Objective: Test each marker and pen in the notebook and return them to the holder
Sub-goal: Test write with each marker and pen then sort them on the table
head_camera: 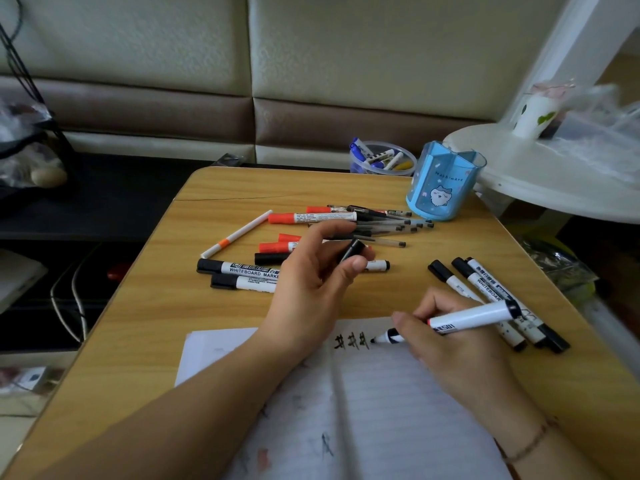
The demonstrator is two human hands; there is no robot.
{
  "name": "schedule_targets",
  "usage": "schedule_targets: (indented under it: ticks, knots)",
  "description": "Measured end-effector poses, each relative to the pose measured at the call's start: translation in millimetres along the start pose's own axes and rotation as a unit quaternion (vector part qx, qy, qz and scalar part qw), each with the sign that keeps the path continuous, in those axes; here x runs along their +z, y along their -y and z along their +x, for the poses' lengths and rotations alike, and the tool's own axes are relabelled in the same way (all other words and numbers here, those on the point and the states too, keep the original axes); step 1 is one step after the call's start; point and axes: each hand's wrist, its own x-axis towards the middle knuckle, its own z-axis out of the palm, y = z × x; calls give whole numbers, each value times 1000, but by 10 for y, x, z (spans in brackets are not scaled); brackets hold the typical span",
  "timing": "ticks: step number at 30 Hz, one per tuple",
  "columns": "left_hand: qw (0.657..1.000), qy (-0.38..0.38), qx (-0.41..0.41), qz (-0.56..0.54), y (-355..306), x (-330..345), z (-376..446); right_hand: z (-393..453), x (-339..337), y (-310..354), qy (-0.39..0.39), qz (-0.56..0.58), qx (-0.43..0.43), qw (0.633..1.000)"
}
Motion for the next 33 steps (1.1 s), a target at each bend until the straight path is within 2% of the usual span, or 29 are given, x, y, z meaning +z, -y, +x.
schedule_targets:
  ticks: [5, 13, 16, 23, 29, 33]
  knots:
    - [1000, -15, -5, -7, 52, 4, 13, 6, -6, 5, -10, -6, 10, 1000]
    - [998, -3, 42, 49, 80, 6, 28, 20, -14, 30, 2, 22, 31, 999]
    - [997, 5, 56, 60, 68, 1, 18, 27, -36, 32, 7, 66, 54, 996]
    - [994, 14, 62, 86, 105, -11, 23, 7, -104, 105, 30, 251, 20, 967]
    - [997, 32, 51, 57, 95, -8, 10, -4, -101, 96, -8, 281, 14, 960]
    - [997, 53, 48, 14, 88, -1, 0, 4, -107, 119, 5, 277, 11, 961]
